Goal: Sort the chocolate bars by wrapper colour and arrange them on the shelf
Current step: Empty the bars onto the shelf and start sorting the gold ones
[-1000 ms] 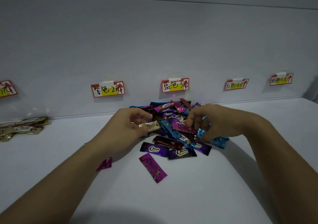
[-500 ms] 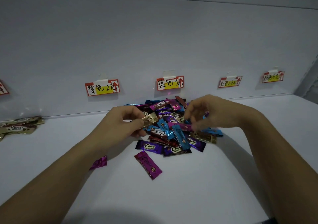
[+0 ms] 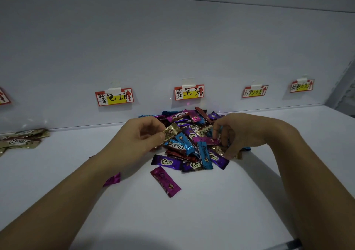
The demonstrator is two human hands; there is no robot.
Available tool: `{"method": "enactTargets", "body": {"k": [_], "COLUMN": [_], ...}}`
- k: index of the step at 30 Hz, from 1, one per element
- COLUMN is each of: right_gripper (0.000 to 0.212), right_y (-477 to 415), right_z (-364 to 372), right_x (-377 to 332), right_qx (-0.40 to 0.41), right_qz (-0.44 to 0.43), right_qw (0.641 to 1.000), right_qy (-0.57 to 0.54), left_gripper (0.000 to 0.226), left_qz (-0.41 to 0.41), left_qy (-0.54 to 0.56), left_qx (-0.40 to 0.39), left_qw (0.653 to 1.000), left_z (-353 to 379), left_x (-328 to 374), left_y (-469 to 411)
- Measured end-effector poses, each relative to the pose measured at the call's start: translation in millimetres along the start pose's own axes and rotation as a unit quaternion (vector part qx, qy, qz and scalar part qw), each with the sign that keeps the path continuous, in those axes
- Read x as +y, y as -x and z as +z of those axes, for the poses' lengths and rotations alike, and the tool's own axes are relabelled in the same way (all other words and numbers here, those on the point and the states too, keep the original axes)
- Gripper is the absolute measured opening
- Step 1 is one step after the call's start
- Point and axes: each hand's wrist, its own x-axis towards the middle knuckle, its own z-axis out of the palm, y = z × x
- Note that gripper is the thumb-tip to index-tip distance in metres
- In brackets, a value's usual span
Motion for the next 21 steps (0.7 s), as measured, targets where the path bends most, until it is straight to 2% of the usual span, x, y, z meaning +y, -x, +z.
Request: {"method": "enactTargets", "body": {"k": [4, 6, 9, 12, 16, 21], "right_gripper": [0.043, 0.036, 0.027, 0.027, 0.025, 0.009], "right_y": [0, 1, 4, 6, 2, -26], "right_z": [2, 0, -4, -2, 12, 17], "right_x": [0, 1, 1, -7, -32, -84], "right_qx": [0.0, 0.039, 0.112, 0.169, 0.207, 0.187], "right_qz": [-0.015, -0.041, -0.088, -0.124, -0.171, -0.209], "right_qw": [1.0, 0.998, 0.981, 0.954, 0.927, 0.937], "right_qy": [-0.017, -0.039, -0.128, -0.215, -0.261, -0.21], "left_gripper": [0.025, 0.034, 0.041, 0.036, 0.025, 0.017], "left_qz": [0.016, 0.024, 0.037, 0.039, 0.035, 0.021], "left_qy": [-0.027, -0.039, -0.046, -0.037, -0.044, -0.116], "left_qx": [-0.007, -0.022, -0.038, -0.019, 0.028, 0.108], "left_qw": [0.999, 0.999, 0.998, 0.998, 0.998, 0.987], "left_z": [0, 0, -1, -3, -20, -73], "left_x": [-3, -2, 2, 2, 0, -12], "left_y": [0, 1, 3, 5, 8, 27]}}
